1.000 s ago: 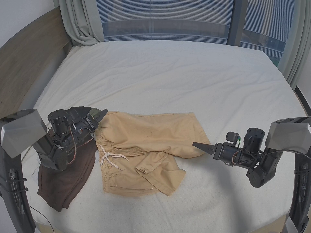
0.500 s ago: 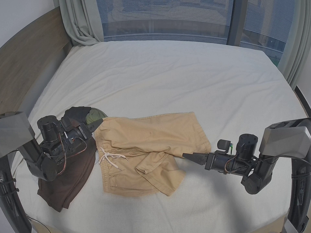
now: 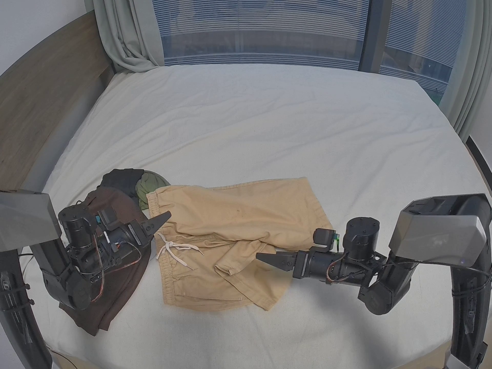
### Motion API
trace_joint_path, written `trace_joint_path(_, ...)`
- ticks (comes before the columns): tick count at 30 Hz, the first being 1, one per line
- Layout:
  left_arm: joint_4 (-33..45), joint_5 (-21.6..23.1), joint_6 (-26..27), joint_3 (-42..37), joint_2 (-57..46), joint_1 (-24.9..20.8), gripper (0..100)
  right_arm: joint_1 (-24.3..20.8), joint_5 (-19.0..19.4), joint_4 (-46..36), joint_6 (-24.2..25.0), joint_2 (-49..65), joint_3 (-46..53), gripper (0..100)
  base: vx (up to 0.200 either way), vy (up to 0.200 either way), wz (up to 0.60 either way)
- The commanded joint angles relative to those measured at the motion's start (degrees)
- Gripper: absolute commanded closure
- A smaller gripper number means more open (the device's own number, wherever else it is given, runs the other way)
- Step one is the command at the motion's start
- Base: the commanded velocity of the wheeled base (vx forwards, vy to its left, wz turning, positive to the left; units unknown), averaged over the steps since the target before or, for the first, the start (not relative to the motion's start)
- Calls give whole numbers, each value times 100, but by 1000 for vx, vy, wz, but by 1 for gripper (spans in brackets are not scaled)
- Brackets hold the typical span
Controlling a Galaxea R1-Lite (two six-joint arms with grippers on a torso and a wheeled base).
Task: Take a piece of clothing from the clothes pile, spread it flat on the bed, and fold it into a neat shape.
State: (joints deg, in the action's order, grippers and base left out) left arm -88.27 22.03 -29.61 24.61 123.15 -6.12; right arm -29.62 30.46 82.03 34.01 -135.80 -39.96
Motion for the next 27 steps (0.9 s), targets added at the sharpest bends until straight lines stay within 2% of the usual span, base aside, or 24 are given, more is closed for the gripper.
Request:
trace_joint_path(1, -32, 3, -1, -53, 227, -56, 0, -272, -190, -223, 62, -245, -416, 0, 0, 0, 0)
trace_joint_path(9, -32, 12, -1, -27, 227, -74, 0, -518, -216, -1137, 738, -342, -1163, 0, 0, 0, 0)
trace_joint_path(17, -41, 21, -1, -9, 271, -65, 0, -580, -462, -1690, 809, -807, -1708, 0, 0, 0, 0)
trace_joint_path(27, -41, -6, 26, 8, 359, -38, 0, -773, -489, -1910, 1187, -1089, -2121, 0, 0, 0, 0)
